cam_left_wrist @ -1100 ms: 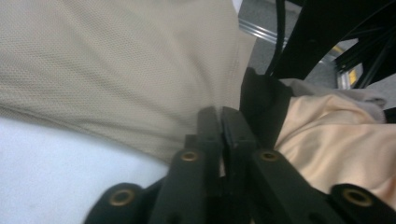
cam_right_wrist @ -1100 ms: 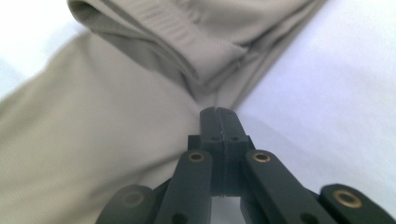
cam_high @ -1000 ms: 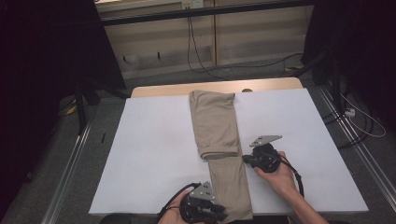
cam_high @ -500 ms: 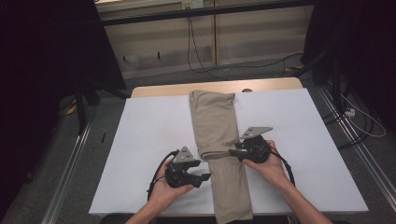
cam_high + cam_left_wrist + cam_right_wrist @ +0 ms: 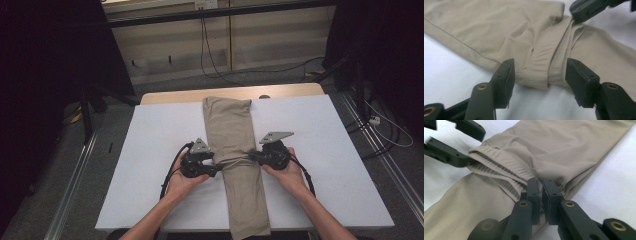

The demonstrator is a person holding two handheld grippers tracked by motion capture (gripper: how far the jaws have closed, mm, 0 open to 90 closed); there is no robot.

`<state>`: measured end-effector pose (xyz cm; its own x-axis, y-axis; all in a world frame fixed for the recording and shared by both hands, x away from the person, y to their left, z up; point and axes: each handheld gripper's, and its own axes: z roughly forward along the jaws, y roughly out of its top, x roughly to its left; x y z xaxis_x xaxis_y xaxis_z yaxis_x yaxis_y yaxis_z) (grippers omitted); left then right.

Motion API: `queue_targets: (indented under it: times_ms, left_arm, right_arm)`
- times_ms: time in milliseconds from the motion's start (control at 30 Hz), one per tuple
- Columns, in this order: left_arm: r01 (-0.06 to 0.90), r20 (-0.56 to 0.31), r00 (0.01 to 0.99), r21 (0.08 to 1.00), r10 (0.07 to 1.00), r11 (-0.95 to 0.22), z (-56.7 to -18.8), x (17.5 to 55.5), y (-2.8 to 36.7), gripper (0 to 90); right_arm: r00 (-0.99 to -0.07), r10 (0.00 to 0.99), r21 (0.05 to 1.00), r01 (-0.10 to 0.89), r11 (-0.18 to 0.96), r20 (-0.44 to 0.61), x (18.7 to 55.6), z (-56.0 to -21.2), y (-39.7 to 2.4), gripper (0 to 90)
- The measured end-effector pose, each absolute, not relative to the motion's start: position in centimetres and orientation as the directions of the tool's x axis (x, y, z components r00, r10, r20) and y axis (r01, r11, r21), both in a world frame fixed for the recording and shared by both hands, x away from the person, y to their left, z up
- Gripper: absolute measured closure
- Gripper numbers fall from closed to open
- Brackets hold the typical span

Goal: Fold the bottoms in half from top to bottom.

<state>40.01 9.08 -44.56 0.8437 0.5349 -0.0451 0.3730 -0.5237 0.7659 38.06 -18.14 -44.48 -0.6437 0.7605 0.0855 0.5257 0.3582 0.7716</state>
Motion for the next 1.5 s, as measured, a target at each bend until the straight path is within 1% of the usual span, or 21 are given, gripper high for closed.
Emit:
queue_targets:
  times_ms: [100,200,267,333,400,433,600,733,900,967,1033,1067,1100,1133,1200,1300,1367,1400,1433,1467,1500]
  left_arm:
    - [0.375,-0.044,0.842,0.765,0.538,-0.524,-44.7,40.4,9.0,42.6]
    - [0.376,-0.042,0.835,0.772,0.549,-0.513,-44.4,40.8,8.8,53.9]
    - [0.373,-0.042,0.832,0.779,0.553,-0.503,-44.1,41.0,8.5,65.0]
    - [0.376,-0.052,0.834,0.783,0.55,-0.496,-44.0,41.3,8.3,71.3]
    - [0.382,-0.056,0.83,0.781,0.555,-0.493,-43.9,41.6,8.1,76.3]
    - [0.391,-0.069,0.829,0.781,0.555,-0.487,-44.0,41.8,8.0,77.4]
    - [0.425,-0.105,0.81,0.783,0.577,-0.454,-44.4,42.5,8.2,81.5]
    - [0.438,-0.115,0.805,0.776,0.582,-0.453,-44.4,42.8,7.9,82.7]
    - [0.453,-0.13,0.802,0.768,0.583,-0.453,-44.4,43.4,7.7,82.9]
    - [0.457,-0.139,0.803,0.767,0.58,-0.449,-44.4,43.5,7.7,82.9]
    - [0.469,-0.156,0.799,0.766,0.581,-0.44,-44.5,43.6,7.8,82.7]
    - [0.472,-0.161,0.798,0.765,0.58,-0.438,-44.5,43.6,7.9,82.5]
    - [0.469,-0.159,0.801,0.766,0.577,-0.44,-44.4,43.5,7.9,81.2]
    - [0.47,-0.16,0.802,0.764,0.575,-0.443,-44.4,43.5,8.0,78.8]
    - [0.463,-0.151,0.81,0.758,0.567,-0.459,-44.2,43.3,8.1,70.1]
    - [0.45,-0.129,0.81,0.762,0.572,-0.465,-44.0,42.7,8.5,65.8]
    - [0.446,-0.142,0.819,0.768,0.556,-0.46,-44.2,42.5,8.9,66.2]
    - [0.442,-0.144,0.821,0.773,0.553,-0.455,-44.3,42.3,9.0,68.2]
    - [0.449,-0.169,0.826,0.775,0.538,-0.444,-44.4,42.1,9.0,72.2]
    - [0.442,-0.16,0.826,0.778,0.541,-0.446,-44.4,41.9,8.9,78.3]
    - [0.425,-0.134,0.832,0.778,0.539,-0.463,-44.2,41.6,8.7,81.1]
  right_arm:
    - [-0.646,0.759,0.763,0.532,0.368,0.084,38.2,-44.3,-18.0,85.0]
    - [-0.65,0.756,0.759,0.531,0.378,0.079,38.5,-44.0,-17.8,83.8]
    - [-0.654,0.753,0.759,0.526,0.383,0.073,38.6,-43.9,-17.6,82.6]
    - [-0.654,0.752,0.761,0.528,0.377,0.081,38.7,-44.0,-17.7,80.9]
    - [-0.653,0.752,0.763,0.529,0.371,0.088,38.7,-44.0,-17.7,76.7]
    - [-0.657,0.749,0.767,0.524,0.371,0.087,38.7,-44.0,-17.7,75.5]
    - [-0.68,0.726,0.782,0.504,0.367,0.098,38.7,-43.9,-17.5,62.2]
    - [-0.687,0.72,0.782,0.5,0.373,0.096,38.7,-44.2,-17.3,55.4]
    - [-0.714,0.696,0.797,0.461,0.389,0.074,38.3,-43.8,-16.9,50.3]
    - [-0.702,0.71,0.786,0.469,0.402,0.055,38.3,-44.0,-16.8,55.5]
    - [-0.688,0.724,0.776,0.482,0.407,0.047,38.6,-44.3,-16.8,58.4]
    - [-0.677,0.735,0.773,0.49,0.402,0.046,38.6,-44.5,-16.9,66.9]
    - [-0.674,0.738,0.772,0.487,0.407,0.036,38.7,-44.6,-17.0,73.1]
    - [-0.674,0.738,0.772,0.489,0.405,0.04,38.7,-44.6,-17.1,75.3]
    - [-0.671,0.74,0.772,0.49,0.406,0.037,38.7,-44.5,-17.1,81.2]
    - [-0.67,0.741,0.767,0.498,0.406,0.043,38.7,-44.6,-17.1,83.8]
    - [-0.669,0.741,0.767,0.502,0.399,0.052,38.8,-44.6,-17.2,84.2]
    - [-0.668,0.742,0.767,0.504,0.396,0.056,38.8,-44.6,-17.2,84.4]
    - [-0.671,0.739,0.766,0.508,0.395,0.063,38.8,-44.6,-17.2,84.5]
    - [-0.669,0.74,0.764,0.51,0.396,0.063,38.8,-44.6,-17.2,84.7]
    - [-0.67,0.74,0.762,0.511,0.397,0.064,38.8,-44.6,-17.2,84.8]
